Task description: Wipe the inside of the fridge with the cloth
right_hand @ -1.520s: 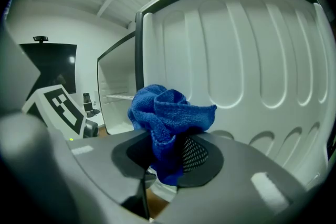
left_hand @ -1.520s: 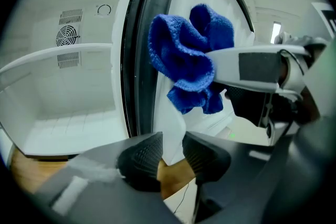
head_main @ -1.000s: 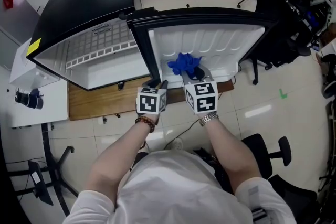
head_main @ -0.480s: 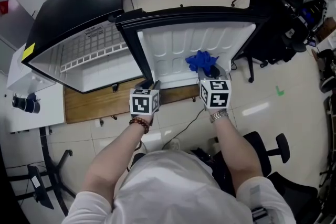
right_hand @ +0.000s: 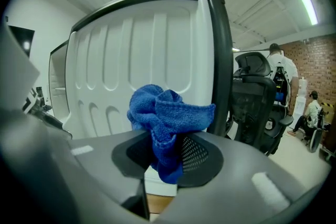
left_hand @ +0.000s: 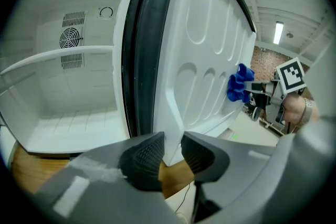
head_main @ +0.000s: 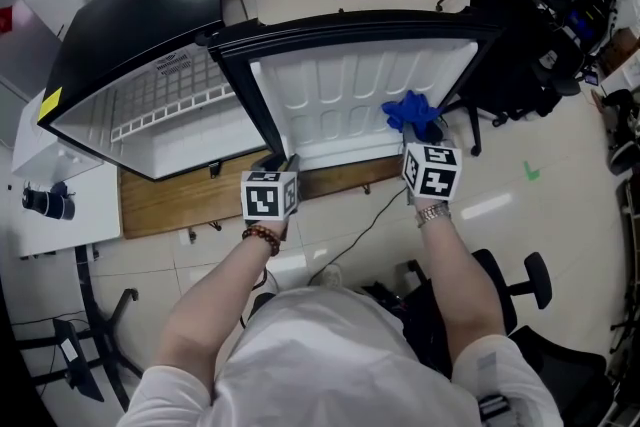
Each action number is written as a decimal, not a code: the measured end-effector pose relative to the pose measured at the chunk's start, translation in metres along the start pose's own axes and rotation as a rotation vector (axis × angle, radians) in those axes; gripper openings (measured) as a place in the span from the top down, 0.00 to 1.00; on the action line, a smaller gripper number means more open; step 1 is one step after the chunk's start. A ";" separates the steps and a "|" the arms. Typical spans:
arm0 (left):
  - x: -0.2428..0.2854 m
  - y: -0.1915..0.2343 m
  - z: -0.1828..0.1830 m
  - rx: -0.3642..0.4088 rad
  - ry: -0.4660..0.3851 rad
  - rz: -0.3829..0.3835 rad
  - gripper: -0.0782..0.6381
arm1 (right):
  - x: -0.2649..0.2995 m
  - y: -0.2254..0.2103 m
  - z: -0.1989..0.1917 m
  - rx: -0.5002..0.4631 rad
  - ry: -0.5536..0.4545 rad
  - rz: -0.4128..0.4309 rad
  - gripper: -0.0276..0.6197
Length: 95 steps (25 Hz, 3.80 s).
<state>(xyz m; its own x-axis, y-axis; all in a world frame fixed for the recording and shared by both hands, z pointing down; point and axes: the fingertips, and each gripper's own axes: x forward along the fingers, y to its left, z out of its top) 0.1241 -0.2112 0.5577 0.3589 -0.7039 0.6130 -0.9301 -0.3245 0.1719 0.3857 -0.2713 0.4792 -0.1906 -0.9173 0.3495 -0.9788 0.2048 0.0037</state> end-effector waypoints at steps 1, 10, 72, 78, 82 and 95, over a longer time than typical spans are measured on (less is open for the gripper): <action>0.000 0.000 0.000 -0.001 0.000 0.001 0.75 | 0.000 -0.005 -0.001 0.003 0.003 -0.012 0.79; 0.000 -0.002 0.001 -0.012 -0.006 0.007 0.75 | -0.011 0.003 -0.002 0.020 -0.011 0.007 0.79; -0.023 -0.015 -0.022 0.079 -0.012 -0.050 0.75 | 0.021 0.010 -0.064 0.000 0.120 0.007 0.79; -0.021 -0.021 -0.020 0.081 -0.015 -0.054 0.75 | 0.014 -0.002 -0.061 0.018 0.104 -0.019 0.79; -0.023 -0.021 -0.020 0.080 -0.018 -0.053 0.75 | -0.005 0.009 -0.051 0.037 0.055 0.025 0.79; -0.036 -0.001 -0.030 0.053 -0.022 -0.036 0.75 | -0.038 0.153 -0.088 -0.011 0.096 0.332 0.79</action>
<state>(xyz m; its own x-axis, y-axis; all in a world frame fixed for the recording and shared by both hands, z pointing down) 0.1100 -0.1661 0.5588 0.3941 -0.7048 0.5899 -0.9113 -0.3827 0.1517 0.2496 -0.1750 0.5493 -0.4904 -0.7635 0.4202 -0.8635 0.4910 -0.1155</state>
